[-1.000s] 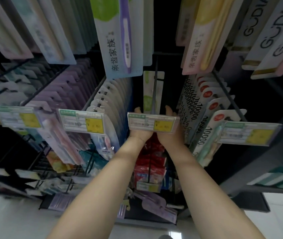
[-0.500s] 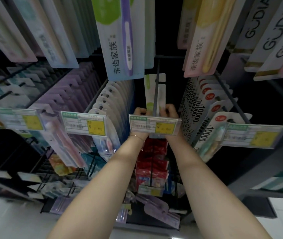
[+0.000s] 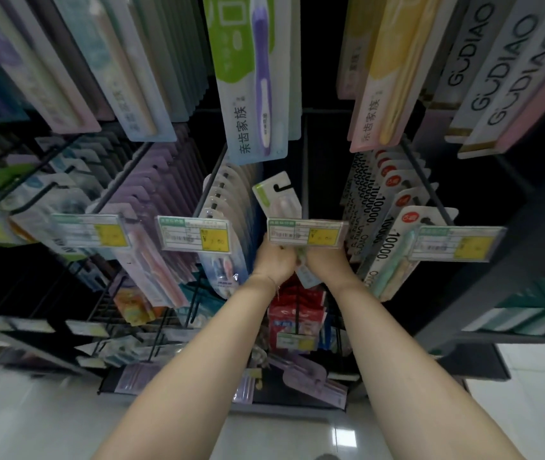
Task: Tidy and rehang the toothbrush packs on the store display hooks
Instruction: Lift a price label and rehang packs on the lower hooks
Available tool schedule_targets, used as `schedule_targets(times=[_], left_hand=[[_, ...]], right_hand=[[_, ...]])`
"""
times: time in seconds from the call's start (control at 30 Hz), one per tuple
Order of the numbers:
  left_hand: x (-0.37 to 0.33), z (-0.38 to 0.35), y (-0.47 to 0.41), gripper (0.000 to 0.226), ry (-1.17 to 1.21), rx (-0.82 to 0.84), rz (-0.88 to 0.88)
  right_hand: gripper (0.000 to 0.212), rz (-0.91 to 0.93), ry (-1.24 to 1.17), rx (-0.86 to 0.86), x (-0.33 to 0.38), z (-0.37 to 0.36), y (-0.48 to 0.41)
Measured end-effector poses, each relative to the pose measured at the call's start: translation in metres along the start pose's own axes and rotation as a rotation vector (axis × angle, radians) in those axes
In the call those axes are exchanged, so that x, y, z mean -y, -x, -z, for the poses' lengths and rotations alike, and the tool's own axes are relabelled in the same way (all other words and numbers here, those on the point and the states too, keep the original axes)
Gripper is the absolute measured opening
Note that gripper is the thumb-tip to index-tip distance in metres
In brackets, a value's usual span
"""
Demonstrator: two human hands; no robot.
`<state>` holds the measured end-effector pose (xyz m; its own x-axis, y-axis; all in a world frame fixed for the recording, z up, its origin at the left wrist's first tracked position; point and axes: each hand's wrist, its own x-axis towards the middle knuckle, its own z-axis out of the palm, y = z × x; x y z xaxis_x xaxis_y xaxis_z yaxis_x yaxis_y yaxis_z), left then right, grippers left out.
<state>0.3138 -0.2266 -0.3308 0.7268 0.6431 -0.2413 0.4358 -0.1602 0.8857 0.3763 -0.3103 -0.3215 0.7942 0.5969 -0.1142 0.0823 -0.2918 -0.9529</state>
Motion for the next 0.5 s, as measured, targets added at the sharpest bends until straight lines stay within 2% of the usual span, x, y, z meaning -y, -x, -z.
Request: schedule_targets(times=[0.03, 0.07, 0.13, 0.2, 0.3, 0.37, 0.5], left_hand=[[0.001, 0.0, 0.004, 0.01, -0.016, 0.025, -0.018], [0.001, 0.001, 0.01, 0.018, -0.015, 0.043, 0.005], [0.003, 0.006, 0.026, 0.033, -0.031, 0.066, 0.062], [0.002, 0.012, 0.039, 0.039, -0.062, 0.07, 0.082], [0.004, 0.018, 0.062, 0.036, -0.066, 0.094, 0.114], [0.009, 0.023, 0.076, 0.038, -0.043, 0.126, 0.124], [0.018, 0.032, 0.104, 0.036, -0.122, 0.164, 0.058]], right_hand=[[0.02, -0.062, 0.061, 0.031, 0.0, -0.002, 0.004], [0.018, -0.045, 0.084, 0.021, 0.005, 0.003, 0.014], [0.034, -0.074, 0.114, 0.062, 0.0, 0.004, 0.028], [0.036, -0.135, 0.14, 0.055, 0.004, 0.003, 0.04], [0.029, -0.289, 0.163, 0.082, 0.007, 0.0, 0.06], [0.032, -0.328, 0.135, 0.106, 0.007, 0.001, 0.075], [0.023, -0.36, 0.132, 0.104, 0.009, -0.001, 0.106]])
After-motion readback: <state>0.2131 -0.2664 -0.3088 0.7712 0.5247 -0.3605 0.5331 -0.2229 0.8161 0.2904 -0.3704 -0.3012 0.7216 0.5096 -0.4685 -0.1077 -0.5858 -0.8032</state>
